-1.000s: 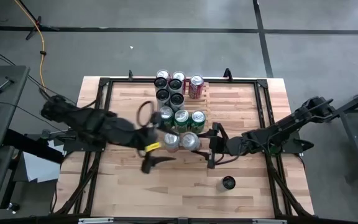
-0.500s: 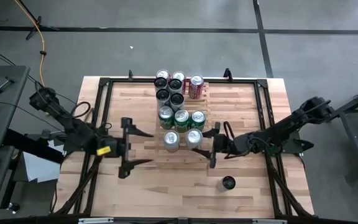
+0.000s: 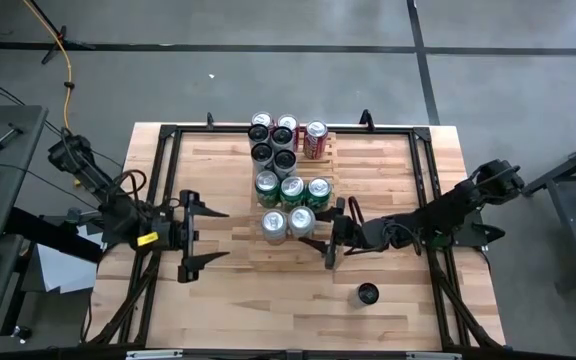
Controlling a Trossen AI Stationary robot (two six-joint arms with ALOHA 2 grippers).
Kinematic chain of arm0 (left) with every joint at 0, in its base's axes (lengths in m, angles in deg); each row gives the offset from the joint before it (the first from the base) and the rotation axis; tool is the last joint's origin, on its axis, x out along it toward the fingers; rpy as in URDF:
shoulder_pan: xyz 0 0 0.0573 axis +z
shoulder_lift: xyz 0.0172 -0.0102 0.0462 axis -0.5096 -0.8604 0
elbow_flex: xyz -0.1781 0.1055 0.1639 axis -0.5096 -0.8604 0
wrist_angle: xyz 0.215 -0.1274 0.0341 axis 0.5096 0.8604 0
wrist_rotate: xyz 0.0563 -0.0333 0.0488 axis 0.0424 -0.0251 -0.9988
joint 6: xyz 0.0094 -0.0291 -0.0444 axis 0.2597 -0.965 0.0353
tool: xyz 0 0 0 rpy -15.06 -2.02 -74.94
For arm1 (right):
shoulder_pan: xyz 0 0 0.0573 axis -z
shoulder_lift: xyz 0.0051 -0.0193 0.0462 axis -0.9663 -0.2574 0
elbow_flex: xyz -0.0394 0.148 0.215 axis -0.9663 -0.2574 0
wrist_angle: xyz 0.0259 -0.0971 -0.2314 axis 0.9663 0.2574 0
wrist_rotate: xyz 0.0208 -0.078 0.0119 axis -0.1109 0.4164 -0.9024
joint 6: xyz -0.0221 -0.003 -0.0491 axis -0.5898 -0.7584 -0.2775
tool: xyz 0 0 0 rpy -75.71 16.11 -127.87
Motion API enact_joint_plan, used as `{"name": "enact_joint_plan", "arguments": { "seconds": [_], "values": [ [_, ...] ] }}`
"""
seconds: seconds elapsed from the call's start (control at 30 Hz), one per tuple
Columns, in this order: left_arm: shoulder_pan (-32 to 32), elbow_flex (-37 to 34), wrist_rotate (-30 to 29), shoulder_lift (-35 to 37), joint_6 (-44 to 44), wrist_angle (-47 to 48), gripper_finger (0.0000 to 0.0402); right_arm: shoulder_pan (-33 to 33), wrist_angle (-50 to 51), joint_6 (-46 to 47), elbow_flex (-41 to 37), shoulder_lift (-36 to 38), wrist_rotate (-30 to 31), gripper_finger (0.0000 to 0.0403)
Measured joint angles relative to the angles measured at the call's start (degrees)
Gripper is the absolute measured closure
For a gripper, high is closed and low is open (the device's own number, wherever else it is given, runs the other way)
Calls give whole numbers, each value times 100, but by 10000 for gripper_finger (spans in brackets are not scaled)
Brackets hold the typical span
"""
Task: Place canned beverage on shelf
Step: Align the pink soda can with the other pink soda can on the shelf, then align the peach vibe celsius soda can with the other peach vibe celsius soda can on the shelf
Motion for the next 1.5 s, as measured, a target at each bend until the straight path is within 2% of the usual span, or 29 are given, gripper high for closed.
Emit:
{"name": "enact_joint_plan", "arguments": {
  "seconds": [0.2, 0.4, 0.53, 0.8, 1.13, 1.3, 1.5],
  "values": [
    [-148, 0, -163, -163, 0, -13, 66, 19, -2, 27, 0, 0, -19, 137],
    [-199, 0, -590, -251, 120, -67, 66, 19, -46, 50, 3, 10, -3, 41],
    [-195, 0, -942, -177, 147, -106, 66, 19, -52, 48, 4, 13, -8, 11],
    [-195, 0, -1437, 73, 310, -102, 66, 16, 60, -47, 2, 117, -23, 10],
    [-195, 0, -1712, 230, 221, 506, 66, 13, 1643, 126, 2, 1201, -32, 10],
    [-195, 0, -1982, 230, -473, 1408, 66, -73, 2542, 485, 2, 1859, -49, 9],
    [-316, 0, -2109, 251, -1582, 2355, 66, -507, 3337, 1144, 2, 2498, -71, 9]
  ]
}}
